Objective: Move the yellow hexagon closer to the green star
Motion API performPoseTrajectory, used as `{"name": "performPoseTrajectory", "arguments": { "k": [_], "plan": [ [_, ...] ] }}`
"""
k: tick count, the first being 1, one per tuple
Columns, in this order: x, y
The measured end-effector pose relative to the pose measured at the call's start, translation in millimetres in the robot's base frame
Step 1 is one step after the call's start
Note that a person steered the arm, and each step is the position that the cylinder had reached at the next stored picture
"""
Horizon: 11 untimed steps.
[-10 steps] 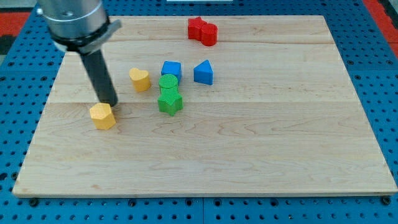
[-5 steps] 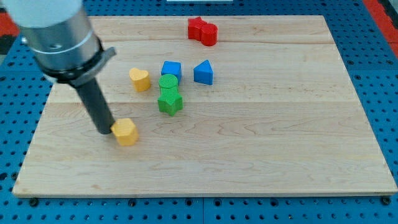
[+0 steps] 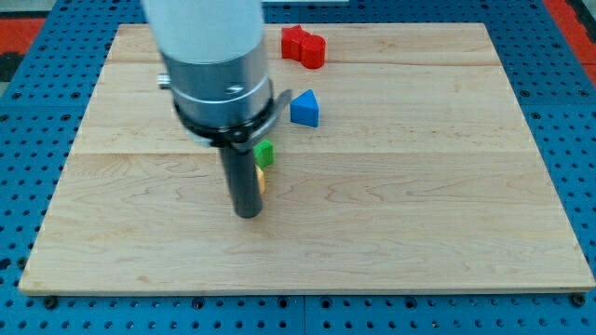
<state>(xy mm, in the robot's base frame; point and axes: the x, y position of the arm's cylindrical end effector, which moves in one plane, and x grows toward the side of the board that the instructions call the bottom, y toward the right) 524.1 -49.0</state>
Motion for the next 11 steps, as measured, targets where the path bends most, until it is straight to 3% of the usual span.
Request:
{"name": "performPoseTrajectory", "arguments": {
  "k": [1, 2, 3, 4, 9, 10, 11],
  "plan": [
    [-3.3, 28.6],
    [47.6, -52.5],
    [34.5, -61.5],
    [3.5, -35.5],
    [-41.0, 98.0],
    [-77.6, 99.7],
    [-90.6, 53.6]
  ]
}}
